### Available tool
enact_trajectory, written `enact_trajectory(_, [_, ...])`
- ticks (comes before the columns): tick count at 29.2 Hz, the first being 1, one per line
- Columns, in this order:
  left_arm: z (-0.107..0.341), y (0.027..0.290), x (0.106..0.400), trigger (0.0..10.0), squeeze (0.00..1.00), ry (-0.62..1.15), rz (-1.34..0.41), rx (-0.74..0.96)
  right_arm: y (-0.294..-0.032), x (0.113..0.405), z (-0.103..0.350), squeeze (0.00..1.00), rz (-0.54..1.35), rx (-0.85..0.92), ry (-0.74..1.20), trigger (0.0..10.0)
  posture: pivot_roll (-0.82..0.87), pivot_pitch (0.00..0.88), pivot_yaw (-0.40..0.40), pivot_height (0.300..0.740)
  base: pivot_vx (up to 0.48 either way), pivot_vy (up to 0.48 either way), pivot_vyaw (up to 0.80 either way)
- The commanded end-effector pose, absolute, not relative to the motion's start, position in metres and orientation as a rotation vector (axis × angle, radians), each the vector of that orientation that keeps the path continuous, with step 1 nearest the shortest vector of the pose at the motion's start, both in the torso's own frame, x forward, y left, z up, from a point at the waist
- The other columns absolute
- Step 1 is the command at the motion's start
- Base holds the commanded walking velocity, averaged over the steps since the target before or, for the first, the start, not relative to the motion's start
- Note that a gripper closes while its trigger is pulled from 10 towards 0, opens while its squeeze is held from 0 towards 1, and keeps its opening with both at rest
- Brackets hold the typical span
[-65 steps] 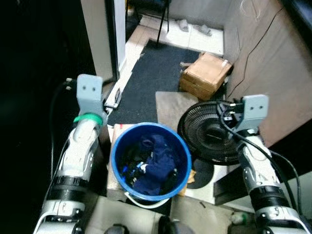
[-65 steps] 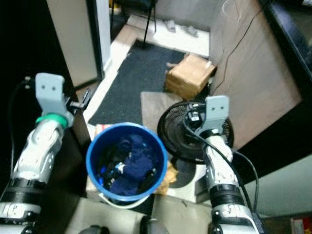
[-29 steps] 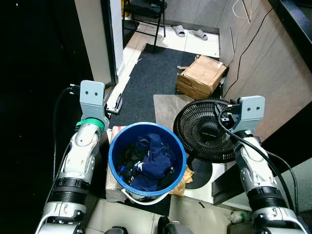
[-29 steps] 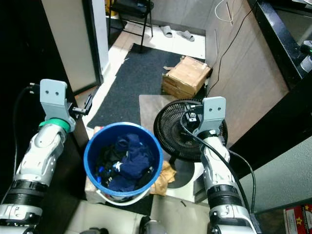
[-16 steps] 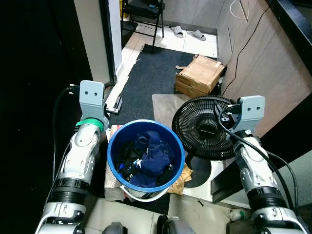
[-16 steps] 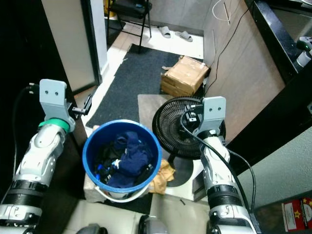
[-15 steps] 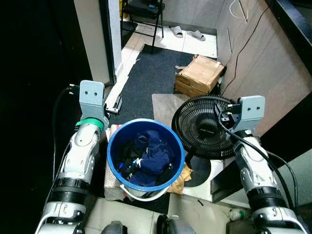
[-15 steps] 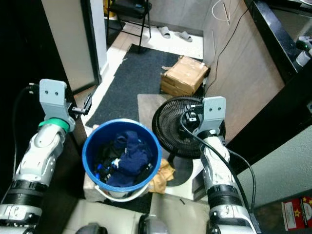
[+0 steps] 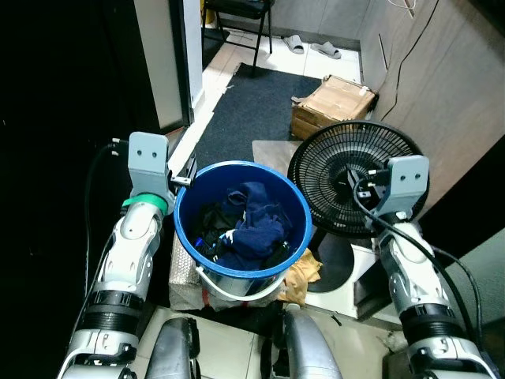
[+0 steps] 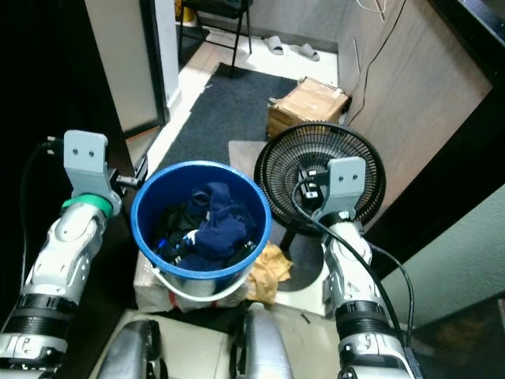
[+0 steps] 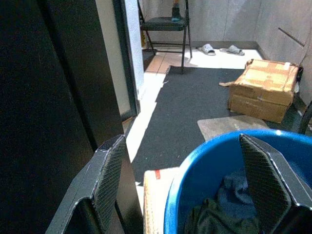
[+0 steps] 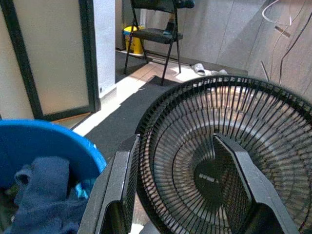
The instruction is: Clothes washing
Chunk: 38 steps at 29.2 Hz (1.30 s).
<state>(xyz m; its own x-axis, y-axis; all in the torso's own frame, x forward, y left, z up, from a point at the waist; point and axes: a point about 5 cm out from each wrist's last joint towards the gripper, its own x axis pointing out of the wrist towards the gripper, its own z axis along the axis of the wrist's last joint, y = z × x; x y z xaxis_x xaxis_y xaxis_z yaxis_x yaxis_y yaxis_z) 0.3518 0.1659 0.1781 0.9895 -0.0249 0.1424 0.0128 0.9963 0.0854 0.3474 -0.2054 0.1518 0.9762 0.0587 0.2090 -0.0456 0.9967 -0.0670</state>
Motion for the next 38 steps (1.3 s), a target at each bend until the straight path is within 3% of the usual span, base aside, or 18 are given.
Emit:
enact_trajectory(1, [0.177,0.164,0.351,10.0,0.00,-0.140,-0.020,0.084,-0.210,0.346,0.151,0.00,0.039,-0.065,-0.206,10.0,-0.02,0.086,-0.016,0.575,0.000,0.000,0.00])
enact_trajectory(30, [0.185,0.164,0.353,10.0,0.00,-0.160,-0.017,0.072,-0.211,0.348,0.155,0.00,0.039,-0.062,-0.214,10.0,-0.02,0.076,-0.019,0.495,0.000,0.000,0.00])
enact_trajectory(38, [0.228,0.156,0.356,10.0,0.00,-0.274,-0.039,0.013,-0.208,0.353,0.191,0.00,0.045,-0.040,-0.327,10.0,-0.02,0.073,-0.019,0.470,0.000,0.000,0.00])
